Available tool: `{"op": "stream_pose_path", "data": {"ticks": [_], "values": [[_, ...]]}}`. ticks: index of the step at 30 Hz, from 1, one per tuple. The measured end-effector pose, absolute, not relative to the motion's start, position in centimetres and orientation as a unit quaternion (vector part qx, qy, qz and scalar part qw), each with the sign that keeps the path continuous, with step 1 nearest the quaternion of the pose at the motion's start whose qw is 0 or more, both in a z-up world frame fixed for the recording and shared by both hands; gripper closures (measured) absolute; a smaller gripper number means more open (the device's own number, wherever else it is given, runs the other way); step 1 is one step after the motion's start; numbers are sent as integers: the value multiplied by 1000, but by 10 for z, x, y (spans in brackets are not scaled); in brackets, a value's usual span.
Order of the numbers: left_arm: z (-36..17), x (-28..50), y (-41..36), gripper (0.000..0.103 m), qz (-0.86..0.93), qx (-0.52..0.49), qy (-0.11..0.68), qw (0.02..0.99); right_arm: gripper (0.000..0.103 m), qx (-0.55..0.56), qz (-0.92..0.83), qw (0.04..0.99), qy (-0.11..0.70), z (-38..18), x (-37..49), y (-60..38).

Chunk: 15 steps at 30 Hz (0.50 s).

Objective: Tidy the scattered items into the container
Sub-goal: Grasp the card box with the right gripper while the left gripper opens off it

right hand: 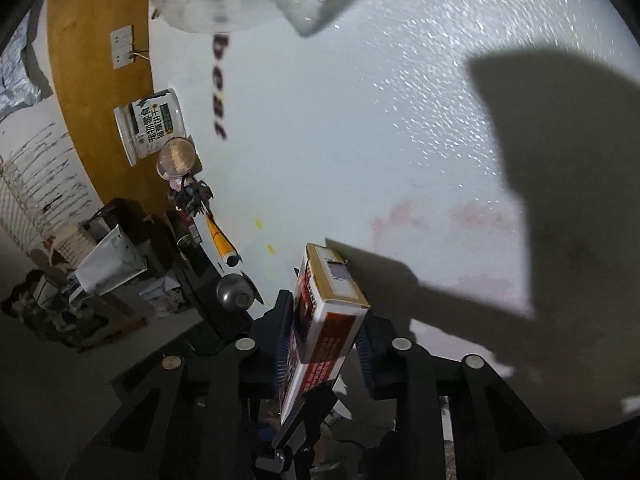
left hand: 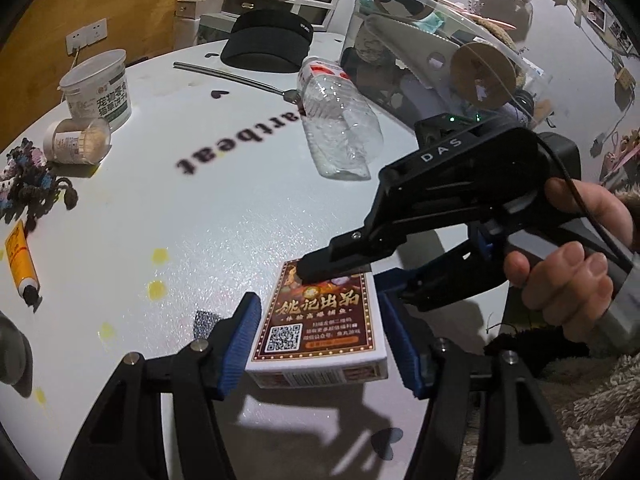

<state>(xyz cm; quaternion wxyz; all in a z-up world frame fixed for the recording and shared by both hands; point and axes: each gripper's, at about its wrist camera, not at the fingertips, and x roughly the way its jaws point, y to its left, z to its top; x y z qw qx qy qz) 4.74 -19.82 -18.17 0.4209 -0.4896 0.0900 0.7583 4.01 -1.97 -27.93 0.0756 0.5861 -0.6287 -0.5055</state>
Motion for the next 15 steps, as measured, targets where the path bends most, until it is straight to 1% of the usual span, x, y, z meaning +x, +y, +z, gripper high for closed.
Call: {"op": "stream_pose_path", "data": {"ticks": [4, 5, 8, 11, 15], "values": [[-184, 48, -202, 42, 759, -495, 86, 413, 79, 581, -517, 81, -623, -275, 39, -23], [-183, 48, -202, 42, 761, -496, 85, 409, 83, 580, -522, 84, -619, -272, 39, -23], [-177, 49, -204, 42, 769, -487, 87, 405, 84, 583, -566, 77, -578, -255, 32, -19], [-172, 47, -204, 42, 772, -483, 92, 403, 83, 570, -582, 83, -574, -242, 26, -13], [-162, 47, -203, 42, 778, -475, 91, 402, 83, 555, -621, 80, -548, -217, 19, -5]]}}
